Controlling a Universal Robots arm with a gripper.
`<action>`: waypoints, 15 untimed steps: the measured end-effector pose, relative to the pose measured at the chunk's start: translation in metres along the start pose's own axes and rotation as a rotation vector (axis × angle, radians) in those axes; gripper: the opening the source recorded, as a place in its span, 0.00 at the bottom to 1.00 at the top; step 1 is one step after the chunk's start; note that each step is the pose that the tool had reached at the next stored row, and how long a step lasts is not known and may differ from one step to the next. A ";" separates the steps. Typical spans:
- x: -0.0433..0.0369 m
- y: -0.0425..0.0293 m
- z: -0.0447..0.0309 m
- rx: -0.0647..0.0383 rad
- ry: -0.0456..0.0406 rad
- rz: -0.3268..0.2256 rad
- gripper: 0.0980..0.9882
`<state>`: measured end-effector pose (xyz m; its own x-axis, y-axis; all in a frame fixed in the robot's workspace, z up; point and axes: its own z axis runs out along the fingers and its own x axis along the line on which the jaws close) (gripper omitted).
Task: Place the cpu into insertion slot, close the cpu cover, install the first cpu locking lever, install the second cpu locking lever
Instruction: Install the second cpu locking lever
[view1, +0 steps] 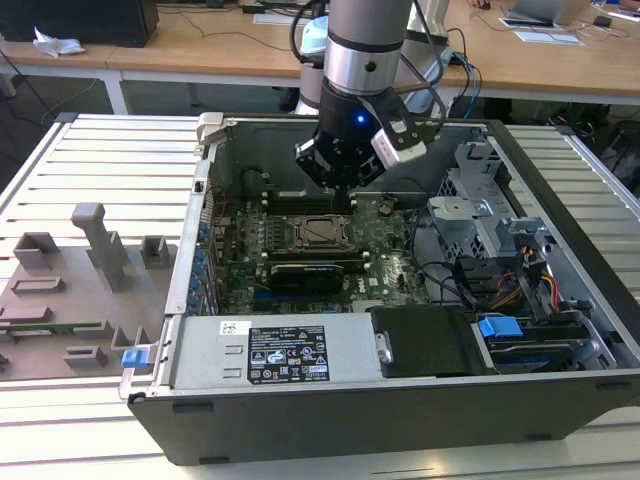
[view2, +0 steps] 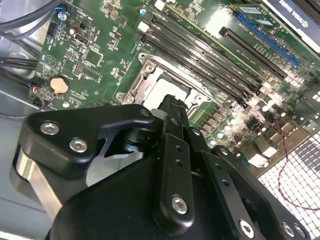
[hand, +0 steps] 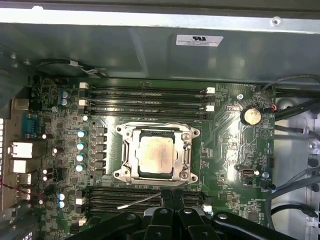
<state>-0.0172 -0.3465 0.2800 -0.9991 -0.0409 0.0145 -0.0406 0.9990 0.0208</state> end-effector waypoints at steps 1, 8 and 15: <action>0.0000 -0.0001 0.0015 0.000 -0.0001 0.000 0.01; 0.0008 -0.0071 0.0140 -0.011 -0.0004 0.000 0.01; 0.0056 -0.0171 0.0259 -0.028 -0.0011 0.000 0.01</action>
<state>-0.0225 -0.3633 0.2538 -0.9991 -0.0413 0.0134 -0.0406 0.9980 0.0485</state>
